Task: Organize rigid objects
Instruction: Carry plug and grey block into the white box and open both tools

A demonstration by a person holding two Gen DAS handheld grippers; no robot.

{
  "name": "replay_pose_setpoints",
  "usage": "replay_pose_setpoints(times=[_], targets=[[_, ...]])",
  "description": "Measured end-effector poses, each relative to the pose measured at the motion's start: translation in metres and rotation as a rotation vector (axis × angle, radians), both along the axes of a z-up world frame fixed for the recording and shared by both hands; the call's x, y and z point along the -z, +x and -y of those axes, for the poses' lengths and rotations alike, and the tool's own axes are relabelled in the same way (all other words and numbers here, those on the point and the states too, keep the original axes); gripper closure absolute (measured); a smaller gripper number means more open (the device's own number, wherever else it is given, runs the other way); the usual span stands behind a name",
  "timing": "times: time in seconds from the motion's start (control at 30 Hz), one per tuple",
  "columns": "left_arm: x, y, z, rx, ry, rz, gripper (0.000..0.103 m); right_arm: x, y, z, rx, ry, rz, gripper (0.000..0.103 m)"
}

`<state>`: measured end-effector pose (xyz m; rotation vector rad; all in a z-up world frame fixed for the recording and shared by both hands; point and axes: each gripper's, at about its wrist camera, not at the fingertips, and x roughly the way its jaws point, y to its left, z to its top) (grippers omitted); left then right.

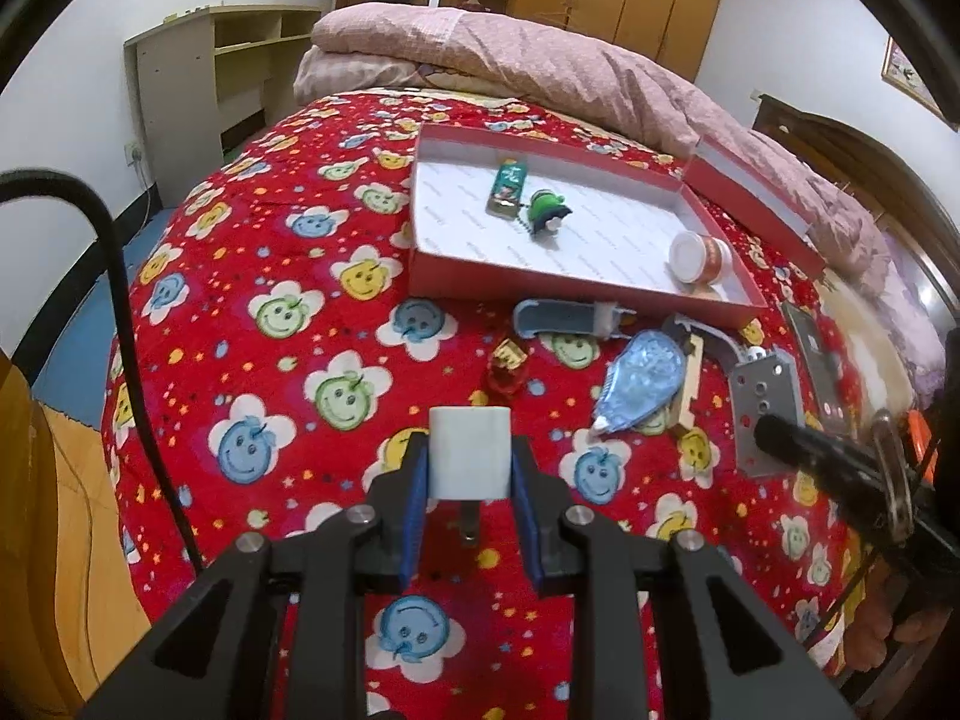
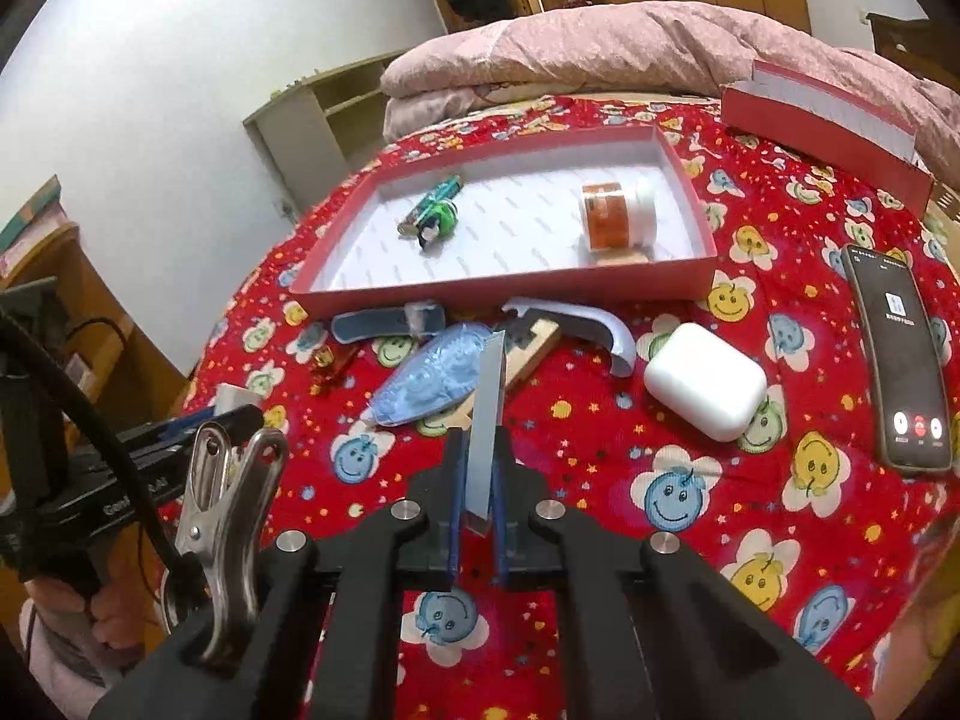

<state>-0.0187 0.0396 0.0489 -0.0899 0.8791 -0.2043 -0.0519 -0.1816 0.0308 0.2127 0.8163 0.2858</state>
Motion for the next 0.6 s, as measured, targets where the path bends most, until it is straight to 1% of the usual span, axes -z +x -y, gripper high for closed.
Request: replay_pose_setpoints(times=[0.13,0.3,0.43,0.6], targets=[[-0.008,0.008,0.008,0.02,-0.003,0.007,0.076,-0.005,0.002,0.002,-0.012,0.011,0.006,0.094],[-0.022,0.028,0.022,0.048,-0.002,0.022,0.076,-0.015,0.007,0.004,-0.027,0.0,0.024,0.094],[-0.037,0.045,0.03,0.055,0.009,0.056,0.076,-0.028,0.016,0.007,-0.032,-0.007,0.048,0.094],[-0.047,0.07,0.038,0.054,0.028,0.076,0.076,-0.043,0.036,0.013,-0.034,-0.011,0.068,0.094]])
